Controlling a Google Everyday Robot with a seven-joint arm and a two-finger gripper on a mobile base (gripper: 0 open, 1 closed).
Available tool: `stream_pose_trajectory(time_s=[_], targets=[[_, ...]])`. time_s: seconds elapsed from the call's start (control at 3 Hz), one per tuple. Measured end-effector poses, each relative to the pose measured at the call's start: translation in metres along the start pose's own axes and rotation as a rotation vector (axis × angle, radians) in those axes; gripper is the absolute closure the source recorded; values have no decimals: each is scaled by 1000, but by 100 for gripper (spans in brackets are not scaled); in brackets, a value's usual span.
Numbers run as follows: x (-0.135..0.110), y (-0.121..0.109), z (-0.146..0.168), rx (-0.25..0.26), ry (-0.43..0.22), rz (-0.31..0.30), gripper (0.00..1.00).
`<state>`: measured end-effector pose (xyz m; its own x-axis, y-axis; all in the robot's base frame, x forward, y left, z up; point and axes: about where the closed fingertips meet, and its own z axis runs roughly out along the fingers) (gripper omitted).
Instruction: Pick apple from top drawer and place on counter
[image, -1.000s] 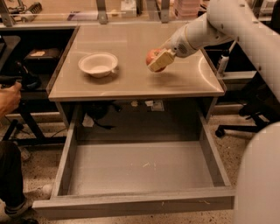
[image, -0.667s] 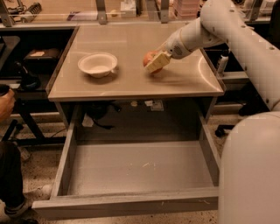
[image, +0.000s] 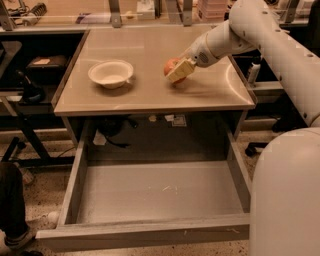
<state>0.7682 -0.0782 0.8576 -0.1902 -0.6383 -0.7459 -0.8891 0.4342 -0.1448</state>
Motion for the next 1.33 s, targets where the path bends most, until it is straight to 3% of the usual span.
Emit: stream_pose_trajectory(time_s=[0.67,1.0,1.33], targets=[[0,0,0,0,0,0,12],[0,0,0,0,0,0,0],[0,0,0,0,0,0,0]])
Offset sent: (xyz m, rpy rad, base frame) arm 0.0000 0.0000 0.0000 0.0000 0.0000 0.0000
